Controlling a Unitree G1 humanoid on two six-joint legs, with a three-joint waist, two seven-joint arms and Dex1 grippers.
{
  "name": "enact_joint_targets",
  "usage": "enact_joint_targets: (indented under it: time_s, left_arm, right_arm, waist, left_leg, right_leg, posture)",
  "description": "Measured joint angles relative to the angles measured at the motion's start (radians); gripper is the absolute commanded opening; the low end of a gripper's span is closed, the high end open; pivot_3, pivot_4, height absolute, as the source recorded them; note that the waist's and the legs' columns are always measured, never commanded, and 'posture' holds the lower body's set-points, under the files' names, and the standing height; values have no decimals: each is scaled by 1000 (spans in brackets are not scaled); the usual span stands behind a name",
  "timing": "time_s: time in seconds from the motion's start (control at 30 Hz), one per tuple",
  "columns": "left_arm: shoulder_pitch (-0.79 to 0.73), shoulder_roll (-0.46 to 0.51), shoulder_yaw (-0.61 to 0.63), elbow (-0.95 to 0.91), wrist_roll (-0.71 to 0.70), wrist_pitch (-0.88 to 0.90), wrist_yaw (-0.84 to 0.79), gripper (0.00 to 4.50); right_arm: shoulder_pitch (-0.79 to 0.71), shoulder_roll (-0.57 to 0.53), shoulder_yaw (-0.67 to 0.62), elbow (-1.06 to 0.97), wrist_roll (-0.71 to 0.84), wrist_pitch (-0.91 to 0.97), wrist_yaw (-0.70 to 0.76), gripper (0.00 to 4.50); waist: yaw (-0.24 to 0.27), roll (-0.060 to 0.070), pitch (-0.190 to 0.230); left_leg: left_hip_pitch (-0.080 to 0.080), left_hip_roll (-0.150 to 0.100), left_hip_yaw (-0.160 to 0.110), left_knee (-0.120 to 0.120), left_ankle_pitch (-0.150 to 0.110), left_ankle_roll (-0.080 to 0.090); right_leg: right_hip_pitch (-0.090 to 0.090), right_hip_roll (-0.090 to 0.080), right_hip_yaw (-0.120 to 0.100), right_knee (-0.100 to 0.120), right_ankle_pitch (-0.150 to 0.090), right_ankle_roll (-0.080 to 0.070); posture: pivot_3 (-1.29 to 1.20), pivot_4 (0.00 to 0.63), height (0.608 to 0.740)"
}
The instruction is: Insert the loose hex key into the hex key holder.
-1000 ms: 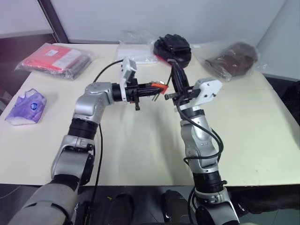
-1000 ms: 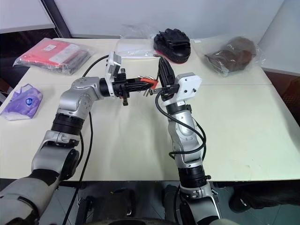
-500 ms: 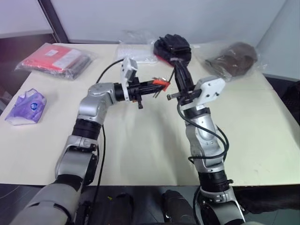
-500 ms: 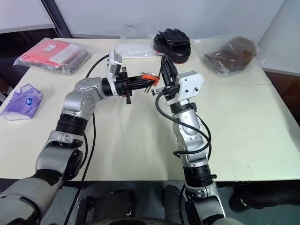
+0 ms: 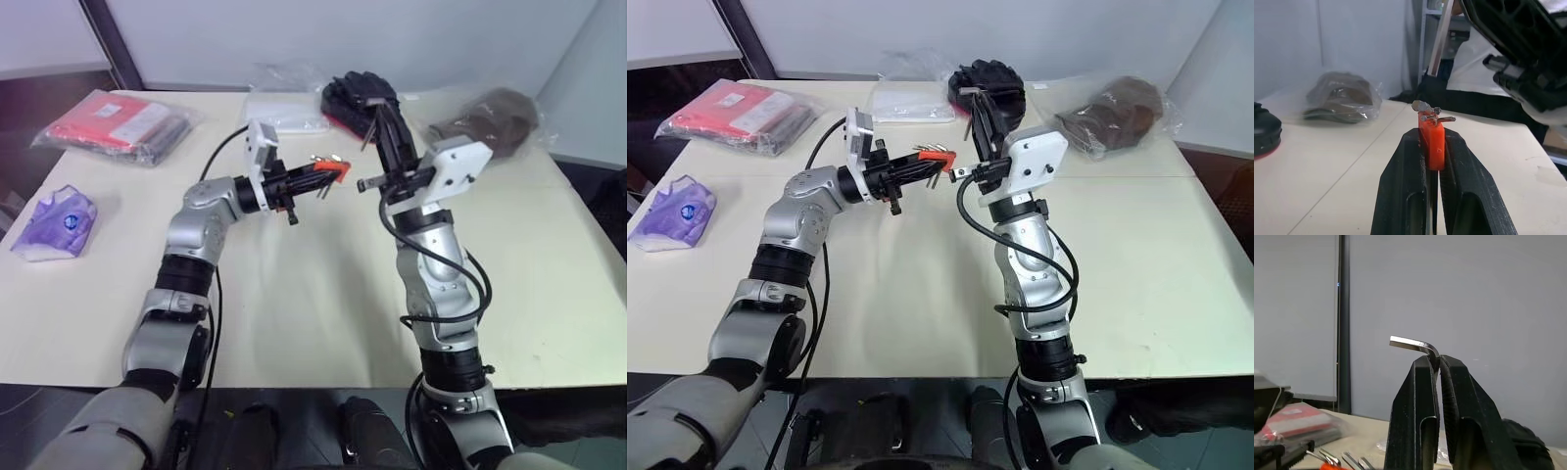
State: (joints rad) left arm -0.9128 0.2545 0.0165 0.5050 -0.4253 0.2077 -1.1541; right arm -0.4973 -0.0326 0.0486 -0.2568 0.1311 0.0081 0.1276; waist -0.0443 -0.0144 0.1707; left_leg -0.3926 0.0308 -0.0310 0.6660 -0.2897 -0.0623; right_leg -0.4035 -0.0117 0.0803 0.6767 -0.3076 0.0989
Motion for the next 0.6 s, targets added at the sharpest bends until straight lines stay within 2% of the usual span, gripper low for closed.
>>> enact_joint_targets:
  time_s: [0.3,0.6]
  left_arm:
    - [0,-36,19,0,-2,-60,42,0]
    - [0,-40,31,-11,-13,-61,43,0]
  right_arm:
    - [-16,9,-4,-36,63,112,18,22]
    - [-23,5,-18,-53,70,137,20,22]
  waist:
    - [0,0,0]
    - [0,0,0]
  left_leg:
    - [0,0,0,0,0,0]
    - [0,0,0,0,0,0]
  right_leg:
    - [0,0,0,0,0,0]
    - [0,0,0,0,0,0]
  posture:
    - [0,150,740]
    - [0,150,740]
